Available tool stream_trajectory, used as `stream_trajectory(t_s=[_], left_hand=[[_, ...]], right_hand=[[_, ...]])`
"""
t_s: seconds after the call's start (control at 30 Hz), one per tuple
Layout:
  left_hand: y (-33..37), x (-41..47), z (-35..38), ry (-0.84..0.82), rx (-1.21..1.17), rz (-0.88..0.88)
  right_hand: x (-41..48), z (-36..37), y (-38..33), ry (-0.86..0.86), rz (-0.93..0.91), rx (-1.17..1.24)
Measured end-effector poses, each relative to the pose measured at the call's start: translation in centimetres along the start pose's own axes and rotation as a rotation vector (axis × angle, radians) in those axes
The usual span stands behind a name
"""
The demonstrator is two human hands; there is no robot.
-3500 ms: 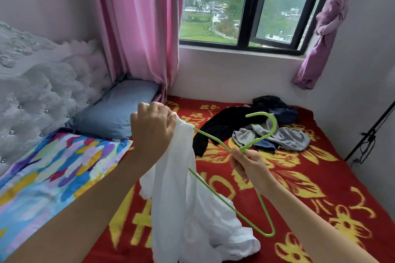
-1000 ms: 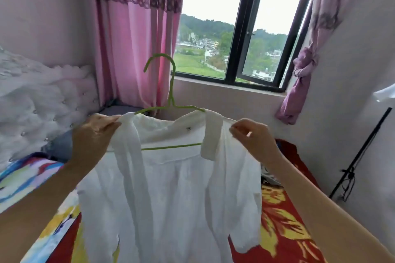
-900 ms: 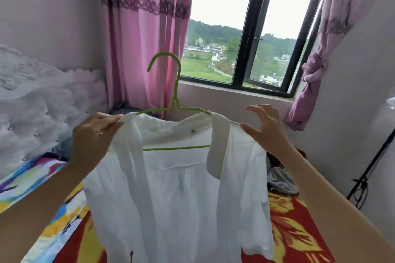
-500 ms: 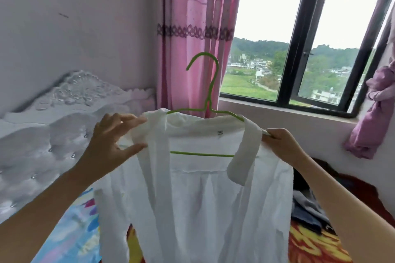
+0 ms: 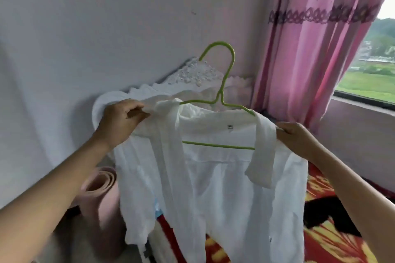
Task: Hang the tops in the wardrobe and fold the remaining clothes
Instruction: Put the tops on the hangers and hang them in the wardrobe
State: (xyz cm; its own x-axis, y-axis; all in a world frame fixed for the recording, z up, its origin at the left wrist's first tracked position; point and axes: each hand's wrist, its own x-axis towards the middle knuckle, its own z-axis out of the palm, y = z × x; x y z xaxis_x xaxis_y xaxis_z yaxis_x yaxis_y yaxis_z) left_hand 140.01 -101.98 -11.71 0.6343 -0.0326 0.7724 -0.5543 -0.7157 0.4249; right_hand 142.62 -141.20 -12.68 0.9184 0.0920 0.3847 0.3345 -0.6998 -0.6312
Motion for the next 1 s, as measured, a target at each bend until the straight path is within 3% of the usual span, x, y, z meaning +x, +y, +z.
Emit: stream_trajectory(t_s=[0.23, 0.33, 0.43, 0.5, 0.6, 0.7, 0.83, 1.0], left_hand=[[-1.9, -7.1, -12.5, 0.186, 0.115, -0.264], [-2.1, -10.0, -17.4, 0.257, 0.185, -0.316], [-2.7, -12.6, -22.8, 0.293, 0.311, -0.294], [-3.0, -14.0, -25.7, 0.313, 0.426, -0.27], [-3.2, -16.6, -30.5, 0.37, 0.625, -0.173], [-4.8, -20.3, -35.6, 0.184, 0.946, -0.15], [-8.3, -25.8, -40.8, -0.226, 1.228, -0.418], [-12.5, -29.9, -47.1, -0.329, 1.134, -0.791]], right_hand=[[2.2, 7.9, -10.9, -0.561, -0.313, 0.173], [1.9, 10.6, -17.3, -0.559, -0.465, 0.245], [1.4, 15.5, -23.6, -0.466, -0.688, -0.076], [0.7, 18.4, -27.0, -0.441, -0.739, -0.11], [0.0, 22.6, -31.8, -0.554, -0.673, 0.079], [-0.7, 26.8, -36.5, -0.605, -0.582, 0.21], [-1.7, 31.4, -41.3, -0.65, -0.4, 0.405], [-3.7, 36.8, -46.3, -0.57, -0.181, 0.611]])
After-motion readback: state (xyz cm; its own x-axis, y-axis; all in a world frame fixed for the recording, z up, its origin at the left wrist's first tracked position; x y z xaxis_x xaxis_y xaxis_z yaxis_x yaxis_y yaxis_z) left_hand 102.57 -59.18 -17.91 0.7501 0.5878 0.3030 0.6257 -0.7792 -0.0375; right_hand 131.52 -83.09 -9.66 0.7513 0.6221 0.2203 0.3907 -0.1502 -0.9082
